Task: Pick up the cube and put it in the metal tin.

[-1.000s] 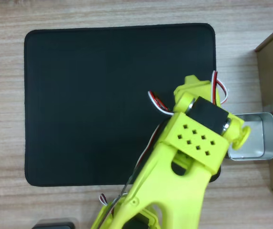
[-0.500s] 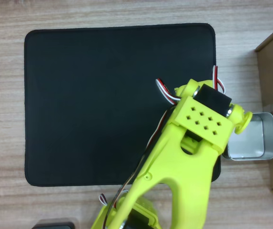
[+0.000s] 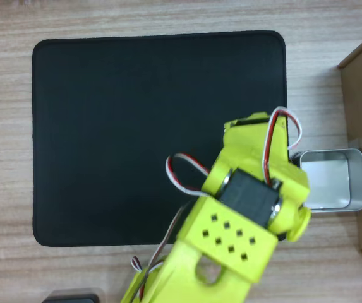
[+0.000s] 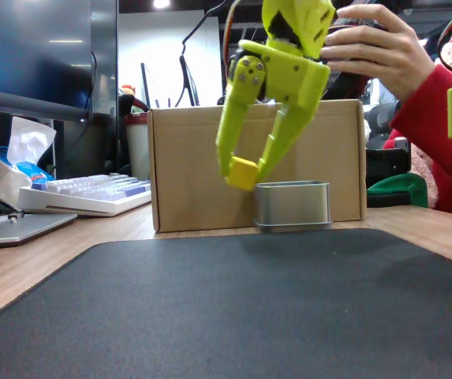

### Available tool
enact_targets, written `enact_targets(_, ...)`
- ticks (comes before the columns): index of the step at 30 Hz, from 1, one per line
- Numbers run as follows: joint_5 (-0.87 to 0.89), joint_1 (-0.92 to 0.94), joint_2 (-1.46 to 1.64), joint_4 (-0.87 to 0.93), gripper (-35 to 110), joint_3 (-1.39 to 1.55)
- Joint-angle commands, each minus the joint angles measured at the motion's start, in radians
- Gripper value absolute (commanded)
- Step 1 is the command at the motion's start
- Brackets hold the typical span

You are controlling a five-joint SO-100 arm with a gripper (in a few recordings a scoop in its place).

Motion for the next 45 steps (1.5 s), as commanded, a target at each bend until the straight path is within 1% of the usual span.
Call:
enact_targets(1,0.034,0.014,0.084,0.002,0,0.02)
enact_targets(4,0.101,0.072,0.192,0.002,0,0.012)
enact_targets(8,0.133,0.187,0.244,0.002,0,-0.035)
enact_targets(12,0.114,0.265,0.247,0.009,0,-0.091)
enact_targets(20,-0.063,0.379,0.184,-0.009,0,-0.097)
enact_targets(27,-0.21,0.423,0.025,-0.178,0,0.011)
enact_targets(30,-0.255,0.405,-0.002,-0.219,0,0.067)
enact_targets(32,-0.264,0.399,0.0,-0.222,8,0.08)
enact_targets(37,-0.253,0.391,0.025,-0.245,29,0.107)
enact_targets(40,-0.179,0.376,0.078,-0.245,31,0.107)
enact_targets(42,-0.084,0.36,0.13,-0.256,31,0.109)
enact_targets(43,-0.034,0.35,0.164,-0.324,31,0.146)
enact_targets(45,0.031,0.325,0.242,-0.525,31,0.245)
